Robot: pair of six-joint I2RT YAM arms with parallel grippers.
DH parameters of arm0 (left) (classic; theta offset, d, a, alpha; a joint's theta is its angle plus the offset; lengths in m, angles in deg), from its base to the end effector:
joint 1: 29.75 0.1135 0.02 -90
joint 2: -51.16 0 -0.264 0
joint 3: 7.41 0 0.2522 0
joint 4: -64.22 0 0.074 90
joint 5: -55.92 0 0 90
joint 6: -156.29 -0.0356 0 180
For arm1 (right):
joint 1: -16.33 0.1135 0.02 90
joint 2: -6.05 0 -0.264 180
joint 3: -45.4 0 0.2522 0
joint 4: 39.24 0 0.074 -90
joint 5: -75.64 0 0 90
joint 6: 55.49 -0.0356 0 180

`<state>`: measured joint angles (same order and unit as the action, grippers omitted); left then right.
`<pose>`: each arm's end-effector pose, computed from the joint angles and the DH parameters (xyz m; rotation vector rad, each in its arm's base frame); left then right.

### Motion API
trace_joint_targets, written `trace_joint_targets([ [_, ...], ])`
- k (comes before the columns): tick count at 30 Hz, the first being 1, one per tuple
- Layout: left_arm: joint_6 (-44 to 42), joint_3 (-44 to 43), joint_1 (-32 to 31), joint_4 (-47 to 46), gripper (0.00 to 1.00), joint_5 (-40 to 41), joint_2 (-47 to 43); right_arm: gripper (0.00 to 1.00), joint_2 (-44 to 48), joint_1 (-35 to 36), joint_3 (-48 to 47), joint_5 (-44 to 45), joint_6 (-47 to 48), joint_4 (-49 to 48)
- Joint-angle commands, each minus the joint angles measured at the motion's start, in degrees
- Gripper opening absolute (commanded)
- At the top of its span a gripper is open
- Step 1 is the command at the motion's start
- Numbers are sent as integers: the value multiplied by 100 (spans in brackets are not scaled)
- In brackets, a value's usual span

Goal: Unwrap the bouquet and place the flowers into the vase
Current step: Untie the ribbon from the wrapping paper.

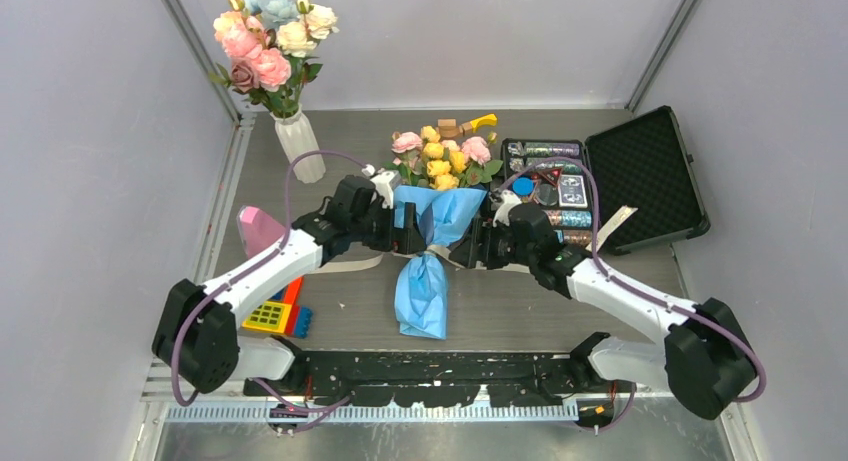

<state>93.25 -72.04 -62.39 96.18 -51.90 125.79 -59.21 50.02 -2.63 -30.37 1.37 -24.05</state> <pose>0.2287 -0.1595 0.2521 0.2889 2.4098 -0.8656 0.1957 0.1423 0.2205 -0.1862 2.2680 0.9530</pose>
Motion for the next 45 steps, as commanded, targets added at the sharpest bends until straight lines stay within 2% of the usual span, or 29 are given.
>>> trace_joint_targets([
  [1,-57,-110,-40,-253,91,345,100,70,-453,429,-282,575,113,-650],
  [6,-46,-144,-35,-298,90,364,245,68,-1069,828,-616,923,306,-706],
  [13,-52,-193,-40,-273,87,330,513,67,-1461,977,-881,1344,315,-758],
  [20,-16,-293,-40,-375,74,349,666,67,-1647,977,-1013,1447,332,-830],
  [26,-24,-336,-36,-405,59,341,796,57,-1915,981,-1079,1356,307,-1047],
  [28,-33,-336,-40,-405,48,328,831,53,-1970,979,-1089,1336,290,-1097],
  [32,-46,-326,-38,-381,27,358,826,34,-1939,980,-1055,1366,281,-1072],
  [37,-55,-317,-40,-369,11,410,785,3,-1702,976,-923,1459,291,-930],
  [41,-46,-326,-36,-340,1,483,796,0,-1522,986,-773,1473,272,-843],
  [45,-9,-327,-34,-292,0,571,823,0,-1317,1002,-616,1449,242,-729],
])
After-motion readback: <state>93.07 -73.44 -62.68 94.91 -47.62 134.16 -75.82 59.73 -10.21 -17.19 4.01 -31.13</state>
